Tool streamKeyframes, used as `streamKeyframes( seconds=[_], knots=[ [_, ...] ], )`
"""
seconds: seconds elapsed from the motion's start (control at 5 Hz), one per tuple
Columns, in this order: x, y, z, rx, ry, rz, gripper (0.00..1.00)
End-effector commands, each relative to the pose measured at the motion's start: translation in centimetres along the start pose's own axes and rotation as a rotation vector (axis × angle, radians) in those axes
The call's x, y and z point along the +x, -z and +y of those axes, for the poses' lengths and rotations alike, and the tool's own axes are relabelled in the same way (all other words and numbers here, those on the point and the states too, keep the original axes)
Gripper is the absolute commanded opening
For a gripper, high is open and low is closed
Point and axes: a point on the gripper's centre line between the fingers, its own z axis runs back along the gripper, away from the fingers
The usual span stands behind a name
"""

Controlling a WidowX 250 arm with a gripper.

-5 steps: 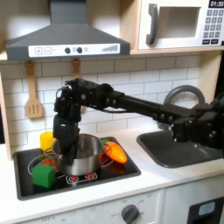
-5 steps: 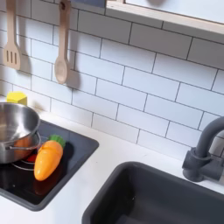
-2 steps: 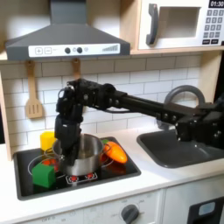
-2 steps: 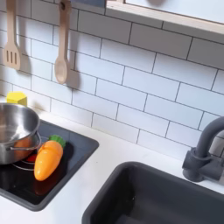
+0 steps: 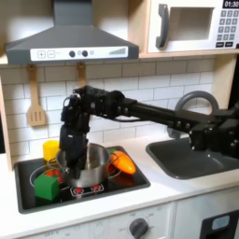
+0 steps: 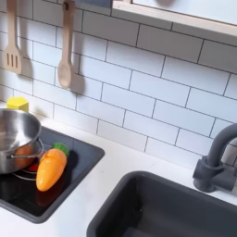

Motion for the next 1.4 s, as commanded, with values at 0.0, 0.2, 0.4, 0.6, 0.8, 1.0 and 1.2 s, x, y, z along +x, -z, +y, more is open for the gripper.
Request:
streamKeyframes(
  seconds=[0.0, 0.2, 0.4, 0.6, 0.8, 1.0, 1.2],
  knots=[
    [0.5, -0.1, 0.0, -0.011, -0.014, -0.043, 1.0],
    [0.8, -1.3, 0.0, -0.023, -0.009, -0.099, 1.0],
    [1.0, -1.4, -0.1, -0.038, -0.005, -0.105, 1.0],
    [1.1, -1.7, -0.1, -0.041, -0.002, -0.115, 1.0],
    [1.8, -2.7, -0.4, -0.041, -0.007, -0.138, 1.0],
    [2.2, -4.8, -0.8, -0.114, -0.027, -0.148, 1.0],
    [2.8, -5.6, -0.9, -0.115, -0.051, -0.168, 1.0]
  ],
)
